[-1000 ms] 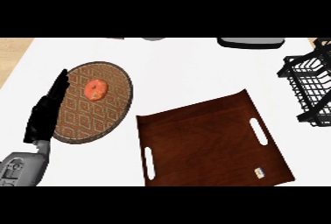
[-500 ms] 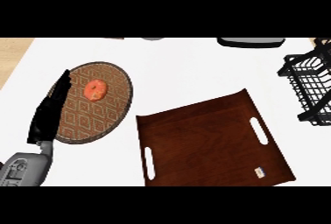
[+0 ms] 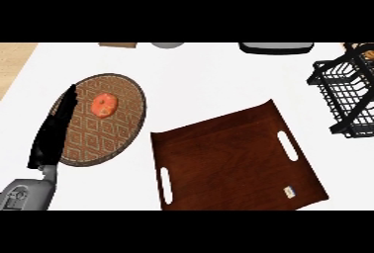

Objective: Pick the croissant from the tray and place it in the tiered basket

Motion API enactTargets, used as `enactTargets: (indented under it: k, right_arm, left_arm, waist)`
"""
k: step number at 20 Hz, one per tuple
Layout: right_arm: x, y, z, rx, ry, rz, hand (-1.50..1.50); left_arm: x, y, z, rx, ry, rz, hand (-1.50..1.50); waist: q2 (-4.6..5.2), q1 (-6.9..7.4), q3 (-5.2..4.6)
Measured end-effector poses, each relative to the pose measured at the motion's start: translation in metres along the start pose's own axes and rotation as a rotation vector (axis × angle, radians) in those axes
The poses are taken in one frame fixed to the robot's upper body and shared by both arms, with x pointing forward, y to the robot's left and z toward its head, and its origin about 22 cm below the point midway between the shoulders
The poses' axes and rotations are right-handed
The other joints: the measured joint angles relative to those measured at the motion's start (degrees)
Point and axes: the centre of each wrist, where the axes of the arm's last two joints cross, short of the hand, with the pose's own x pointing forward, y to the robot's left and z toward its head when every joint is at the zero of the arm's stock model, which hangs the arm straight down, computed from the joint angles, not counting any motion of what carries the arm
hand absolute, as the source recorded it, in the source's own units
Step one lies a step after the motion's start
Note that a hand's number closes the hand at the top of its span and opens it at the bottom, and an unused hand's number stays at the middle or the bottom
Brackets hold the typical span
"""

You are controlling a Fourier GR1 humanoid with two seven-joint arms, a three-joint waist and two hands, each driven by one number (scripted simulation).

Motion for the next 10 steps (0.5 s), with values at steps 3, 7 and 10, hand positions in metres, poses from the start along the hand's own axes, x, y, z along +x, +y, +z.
enactTargets:
  k: [3,7,10]
  right_arm:
    - [0.001,-0.014,0.009,0.003,0.039,-0.061,-1.50]
    - [-0.015,-0.024,0.038,0.011,0.055,-0.108,-1.50]
    - [-0.031,-0.038,0.057,0.001,0.053,-0.155,-1.50]
  left_arm:
    - [-0.004,0.005,0.002,0.014,0.016,-0.002,0.00]
    - [-0.006,0.013,0.003,0.025,0.031,-0.005,0.00]
    - [-0.007,0.015,0.004,0.033,0.035,-0.006,0.00]
  waist:
    - [-0.50,-1.05,-0.04]
    - [-0.97,-2.08,-0.06]
    - [-1.16,-2.48,-0.06]
